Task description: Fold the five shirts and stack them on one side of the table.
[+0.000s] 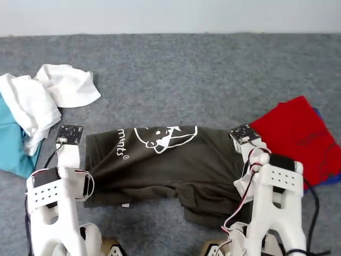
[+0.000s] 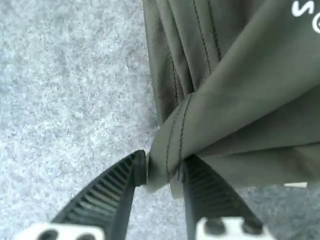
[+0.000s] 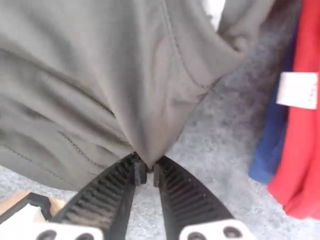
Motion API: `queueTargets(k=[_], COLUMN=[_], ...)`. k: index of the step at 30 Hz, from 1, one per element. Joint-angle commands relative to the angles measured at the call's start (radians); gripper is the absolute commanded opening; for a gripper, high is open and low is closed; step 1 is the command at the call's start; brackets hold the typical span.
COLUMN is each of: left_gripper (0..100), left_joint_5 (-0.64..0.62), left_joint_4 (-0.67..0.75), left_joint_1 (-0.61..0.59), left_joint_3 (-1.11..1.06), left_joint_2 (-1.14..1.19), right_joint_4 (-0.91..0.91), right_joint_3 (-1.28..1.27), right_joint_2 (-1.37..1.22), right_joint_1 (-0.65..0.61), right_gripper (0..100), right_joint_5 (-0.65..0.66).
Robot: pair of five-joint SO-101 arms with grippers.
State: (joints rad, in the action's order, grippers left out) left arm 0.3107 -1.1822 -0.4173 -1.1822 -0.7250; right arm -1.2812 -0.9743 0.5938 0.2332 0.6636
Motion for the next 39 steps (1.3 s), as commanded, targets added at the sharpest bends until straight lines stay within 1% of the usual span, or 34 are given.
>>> queueTargets(k=[1, 4, 8, 14, 19, 27, 39], left_gripper=[12, 12, 12, 12, 12, 12, 12], left_joint_5=[-0.008, -0.008, -0.008, -0.008, -0.008, -0.008, -0.006], left_joint_4=[-0.009, -0.009, -0.009, -0.009, -0.009, -0.009, -0.011], left_joint_1=[-0.006, -0.006, -0.006, -0.006, -0.006, -0.006, -0.009], left_joint_3=[0.028, 0.028, 0.028, 0.028, 0.028, 0.028, 0.038], left_joint_2=[-0.014, -0.014, -0.014, -0.012, -0.012, -0.012, -0.018], right_joint_4=[-0.082, -0.137, -0.179, -0.105, -0.096, -0.094, -0.064], right_joint_3=[0.146, 0.219, 0.209, 0.107, 0.068, 0.071, 0.032], right_joint_2=[0.024, 0.024, 0.022, 0.022, 0.022, 0.027, 0.022], right_joint_1=[0.018, 0.018, 0.019, 0.038, 0.070, 0.153, 0.150], right_gripper=[1.0, 1.0, 1.0, 1.0, 1.0, 1.0, 1.6], right_joint_5=[0.009, 0.009, 0.009, 0.009, 0.012, 0.095, 0.094])
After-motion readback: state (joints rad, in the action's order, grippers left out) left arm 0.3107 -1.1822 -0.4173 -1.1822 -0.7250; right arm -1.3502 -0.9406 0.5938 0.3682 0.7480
